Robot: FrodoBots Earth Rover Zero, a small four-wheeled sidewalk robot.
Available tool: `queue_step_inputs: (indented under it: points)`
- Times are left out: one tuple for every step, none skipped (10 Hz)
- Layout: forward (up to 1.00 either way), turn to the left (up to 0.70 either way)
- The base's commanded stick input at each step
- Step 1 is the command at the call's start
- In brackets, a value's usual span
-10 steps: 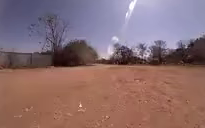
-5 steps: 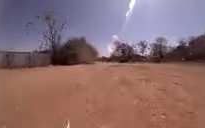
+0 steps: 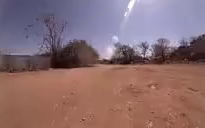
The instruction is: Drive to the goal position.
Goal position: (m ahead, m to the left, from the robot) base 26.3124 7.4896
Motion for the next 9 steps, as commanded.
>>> queue_step_inputs:
  points:
    - [1.00, 0.00]
    - [1.00, 0.00]
    - [1.00, 0.00]
    - [1.00, 0.00]
    - [1.00, 0.00]
    - [1.00, -0.06]
    - [1.00, -0.18]
    - [1.00, 0.00]
    - [1.00, 0.00]
